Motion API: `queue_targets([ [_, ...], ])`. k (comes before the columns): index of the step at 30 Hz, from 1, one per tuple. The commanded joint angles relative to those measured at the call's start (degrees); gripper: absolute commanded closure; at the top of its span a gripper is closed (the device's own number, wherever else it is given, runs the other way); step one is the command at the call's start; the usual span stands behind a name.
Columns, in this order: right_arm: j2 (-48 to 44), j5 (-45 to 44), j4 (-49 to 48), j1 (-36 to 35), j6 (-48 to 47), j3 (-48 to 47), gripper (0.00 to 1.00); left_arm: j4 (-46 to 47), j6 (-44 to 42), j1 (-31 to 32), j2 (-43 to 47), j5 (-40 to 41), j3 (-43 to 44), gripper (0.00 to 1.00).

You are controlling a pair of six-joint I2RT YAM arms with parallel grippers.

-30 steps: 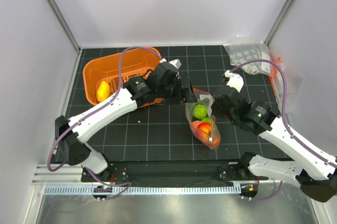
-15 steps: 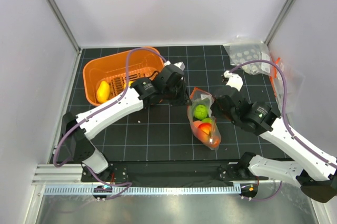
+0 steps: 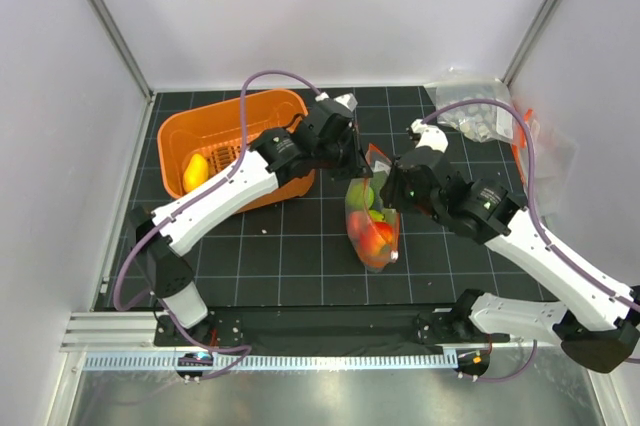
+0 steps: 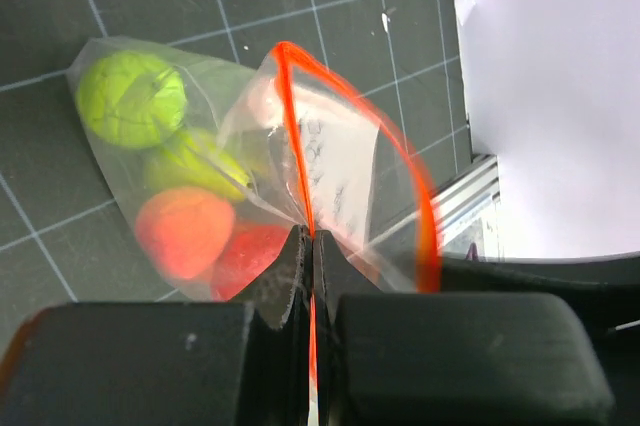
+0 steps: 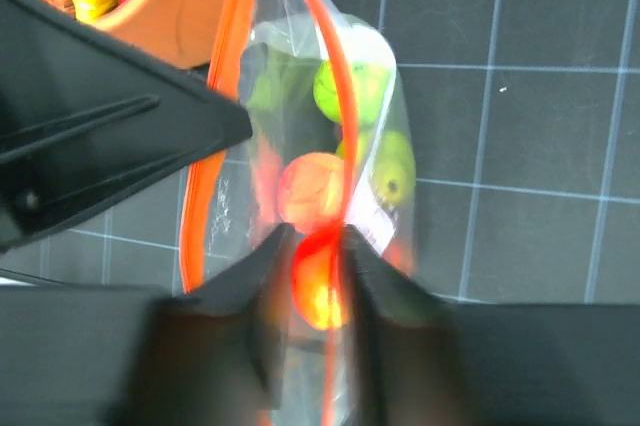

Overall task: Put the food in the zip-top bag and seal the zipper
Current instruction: Adjust the zipper food storage bag at the center of the board.

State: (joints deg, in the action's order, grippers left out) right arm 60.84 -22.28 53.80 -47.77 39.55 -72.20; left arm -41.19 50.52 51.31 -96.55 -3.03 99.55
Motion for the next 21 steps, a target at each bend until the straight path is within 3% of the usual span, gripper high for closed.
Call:
queue_targets([
  [1,-0.80,2.32,-2.56,-0.22,-1.49,-1.72,0.49,0.58,-1.04,-1.56,-0.48,-1.98,1.97,1.00],
  [5,-3.09,3.99,-3.53,-0.22,-0.71,2.41,0.28,0.93,-1.04,-2.70,-0.92,-3.83,1.70,1.00],
  [7,-4.15,4.96,-4.14,-0.22,-0.26,3.56,0.24,1.11,-1.04,-2.88,-0.92,-4.44,1.44,1.00],
  [21,-3.54,13.41,-7.74,-0.22,-6.06,4.53,0.18,1.90,-0.07,-3.15,-2.15,-5.50,2.05,1.00],
])
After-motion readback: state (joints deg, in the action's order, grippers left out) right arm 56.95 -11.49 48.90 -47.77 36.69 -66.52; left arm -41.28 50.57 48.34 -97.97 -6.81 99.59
